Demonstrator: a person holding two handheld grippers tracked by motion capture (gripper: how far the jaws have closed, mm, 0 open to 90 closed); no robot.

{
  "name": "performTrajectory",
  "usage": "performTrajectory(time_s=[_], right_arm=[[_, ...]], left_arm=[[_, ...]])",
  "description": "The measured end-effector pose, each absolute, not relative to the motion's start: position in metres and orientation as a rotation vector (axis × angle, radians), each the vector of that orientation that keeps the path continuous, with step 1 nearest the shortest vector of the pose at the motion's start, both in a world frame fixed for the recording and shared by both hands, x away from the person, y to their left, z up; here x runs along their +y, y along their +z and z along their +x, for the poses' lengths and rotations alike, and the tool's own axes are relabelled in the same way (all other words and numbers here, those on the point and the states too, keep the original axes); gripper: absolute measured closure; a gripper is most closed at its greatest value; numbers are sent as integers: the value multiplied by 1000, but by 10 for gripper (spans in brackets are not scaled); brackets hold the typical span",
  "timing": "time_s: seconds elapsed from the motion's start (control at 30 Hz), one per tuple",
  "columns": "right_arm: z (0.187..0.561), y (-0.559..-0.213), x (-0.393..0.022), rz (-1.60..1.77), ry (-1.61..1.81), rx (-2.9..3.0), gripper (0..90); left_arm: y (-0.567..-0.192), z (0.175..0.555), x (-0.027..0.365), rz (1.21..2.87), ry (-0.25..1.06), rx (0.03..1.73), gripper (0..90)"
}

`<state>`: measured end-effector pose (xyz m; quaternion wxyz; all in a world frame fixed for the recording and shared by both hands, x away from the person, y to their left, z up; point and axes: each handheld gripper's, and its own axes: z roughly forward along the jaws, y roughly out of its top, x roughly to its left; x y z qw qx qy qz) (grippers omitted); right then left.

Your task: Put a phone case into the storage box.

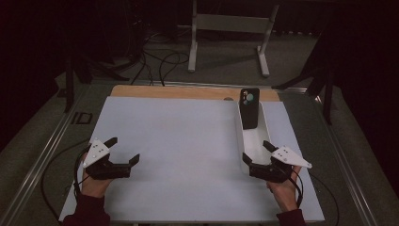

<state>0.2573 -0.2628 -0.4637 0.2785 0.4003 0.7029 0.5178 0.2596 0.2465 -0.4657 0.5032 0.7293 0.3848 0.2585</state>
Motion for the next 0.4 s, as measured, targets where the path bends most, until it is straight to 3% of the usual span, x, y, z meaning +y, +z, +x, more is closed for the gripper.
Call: performTrajectory(time_s=[0.4], right_arm=[[251, -468, -271, 1069, 1450, 1869, 83]], left_arm=[[-468, 257, 245, 1751, 639, 907, 0]])
